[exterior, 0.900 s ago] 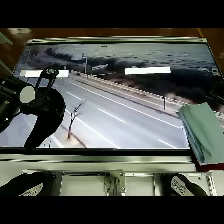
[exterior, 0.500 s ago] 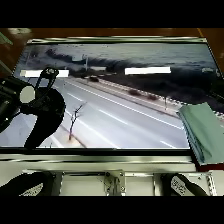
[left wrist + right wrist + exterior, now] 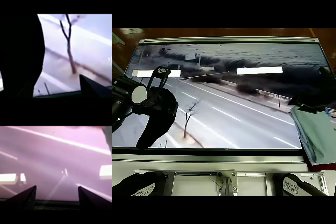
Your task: Fold the shirts.
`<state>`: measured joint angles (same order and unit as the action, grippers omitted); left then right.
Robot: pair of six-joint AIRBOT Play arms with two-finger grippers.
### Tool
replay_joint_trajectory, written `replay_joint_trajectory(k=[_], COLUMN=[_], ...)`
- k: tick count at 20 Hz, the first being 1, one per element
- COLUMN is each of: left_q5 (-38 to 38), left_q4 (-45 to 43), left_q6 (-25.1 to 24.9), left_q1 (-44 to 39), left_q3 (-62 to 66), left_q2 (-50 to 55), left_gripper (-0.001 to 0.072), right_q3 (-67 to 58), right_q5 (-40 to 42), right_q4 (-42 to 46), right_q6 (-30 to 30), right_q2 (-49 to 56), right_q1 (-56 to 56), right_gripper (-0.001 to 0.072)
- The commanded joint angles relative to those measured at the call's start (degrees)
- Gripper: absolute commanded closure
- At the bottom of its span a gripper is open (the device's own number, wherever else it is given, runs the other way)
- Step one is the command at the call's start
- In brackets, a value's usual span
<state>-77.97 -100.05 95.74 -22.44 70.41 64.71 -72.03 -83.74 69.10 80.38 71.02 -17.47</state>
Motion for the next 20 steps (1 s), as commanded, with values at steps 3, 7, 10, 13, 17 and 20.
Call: replay_joint_trajectory(k=[3,7,10,13,17,20], left_q5=[10.12,16.92,15.21,11.96,11.50,12.61], left_q4=[1.07,2.49,-3.23,-8.70,5.20,11.82], left_q6=[0.52,0.59,1.29,13.14,15.63,17.05], left_q1=[0.04,0.04,0.61,9.66,26.67,32.15], left_q3=[0.00,0.00,0.00,0.02,0.02,0.02], left_q2=[-0.02,0.22,0.79,5.16,13.22,18.14], left_gripper=[0.0074,0.0073,0.0034,0.0021,-0.0013,-0.0013], right_q3=[1.57,1.57,1.57,1.57,1.57,1.57], right_q5=[-0.74,-0.26,-0.17,0.26,0.33,0.44], right_q4=[-1.25,-1.31,-0.33,1.20,3.58,4.55], right_q6=[-1.79,-1.70,-1.60,-1.62,-1.60,-1.62], right_q2=[2.32,2.32,2.32,2.32,2.32,2.32], right_q1=[7.39,9.14,9.09,9.09,9.07,9.09], right_gripper=[0.0076,0.0076,0.0076,0.0076,0.0076,0.0075])
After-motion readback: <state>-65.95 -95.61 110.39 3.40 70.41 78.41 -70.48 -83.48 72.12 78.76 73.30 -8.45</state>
